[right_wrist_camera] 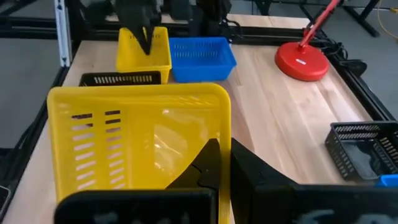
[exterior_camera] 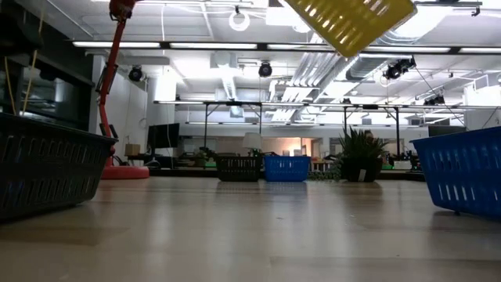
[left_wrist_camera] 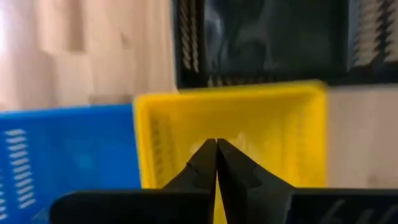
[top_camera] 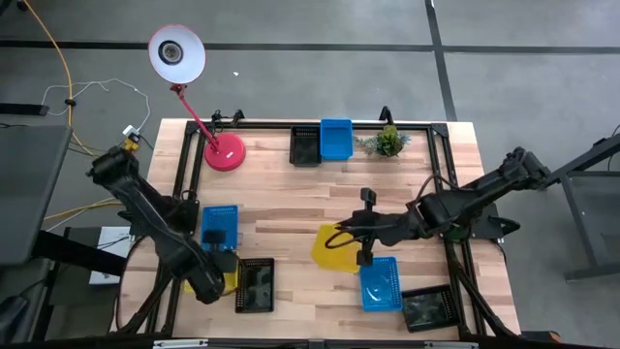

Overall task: Stack baskets by color
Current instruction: Stack the right yellow bin on the left stacked yellow bins

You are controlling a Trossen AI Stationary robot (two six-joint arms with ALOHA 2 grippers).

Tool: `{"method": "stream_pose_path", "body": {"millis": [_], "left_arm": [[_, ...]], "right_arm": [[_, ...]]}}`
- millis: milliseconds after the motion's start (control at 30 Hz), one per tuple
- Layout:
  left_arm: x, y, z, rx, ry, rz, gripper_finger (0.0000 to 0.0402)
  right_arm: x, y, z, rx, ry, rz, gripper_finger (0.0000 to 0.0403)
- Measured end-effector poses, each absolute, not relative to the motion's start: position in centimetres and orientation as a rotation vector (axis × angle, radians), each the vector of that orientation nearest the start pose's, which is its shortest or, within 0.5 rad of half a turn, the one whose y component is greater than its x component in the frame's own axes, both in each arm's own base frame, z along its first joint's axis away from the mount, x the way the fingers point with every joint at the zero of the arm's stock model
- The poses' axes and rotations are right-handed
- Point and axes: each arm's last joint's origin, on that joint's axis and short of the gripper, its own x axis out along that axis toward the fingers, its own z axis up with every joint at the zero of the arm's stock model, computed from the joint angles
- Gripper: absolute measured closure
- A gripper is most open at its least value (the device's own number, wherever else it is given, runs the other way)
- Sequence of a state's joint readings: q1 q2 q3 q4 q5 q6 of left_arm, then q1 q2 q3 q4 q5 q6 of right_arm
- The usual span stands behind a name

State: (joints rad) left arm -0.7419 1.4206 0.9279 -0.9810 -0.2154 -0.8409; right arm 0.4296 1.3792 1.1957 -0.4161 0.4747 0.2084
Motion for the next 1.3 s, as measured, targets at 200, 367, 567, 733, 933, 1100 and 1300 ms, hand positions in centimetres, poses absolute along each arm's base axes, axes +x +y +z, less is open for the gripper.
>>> {"method": "stream_pose_path", "body": {"millis": [200, 367, 567, 733, 933, 1100, 1300], "left_arm": [[18.9, -15.4, 18.1, 0.050, 1.416, 0.181, 0.0401], [20.3, -15.0, 17.6, 0.036, 1.410, 0.114, 0.0401], [22.0, -13.5, 17.8, 0.054, 1.356, 0.088, 0.0401], [24.1, -12.1, 18.0, 0.055, 1.255, 0.029, 0.0401], [26.2, -10.1, 18.5, 0.062, 1.167, 0.008, 0.0401], [26.1, -9.2, 21.0, 0.063, 1.190, 0.043, 0.0401], [23.8, -10.0, 26.5, 0.108, 1.017, 0.057, 0.0401]], "right_arm": [[27.7, 11.3, 32.4, -0.057, 0.528, -0.105, 0.0403], [27.7, 11.3, 32.4, -0.048, 0.524, -0.127, 0.0403], [27.7, 11.3, 32.4, -0.048, 0.524, -0.125, 0.0403], [27.7, 11.3, 32.4, -0.049, 0.527, -0.126, 0.0403], [27.7, 11.3, 32.4, -0.049, 0.528, -0.122, 0.0403], [27.7, 11.1, 32.4, -0.047, 0.529, -0.128, 0.0403], [28.1, 10.4, 32.3, -0.009, 0.533, -0.144, 0.0403]]}}
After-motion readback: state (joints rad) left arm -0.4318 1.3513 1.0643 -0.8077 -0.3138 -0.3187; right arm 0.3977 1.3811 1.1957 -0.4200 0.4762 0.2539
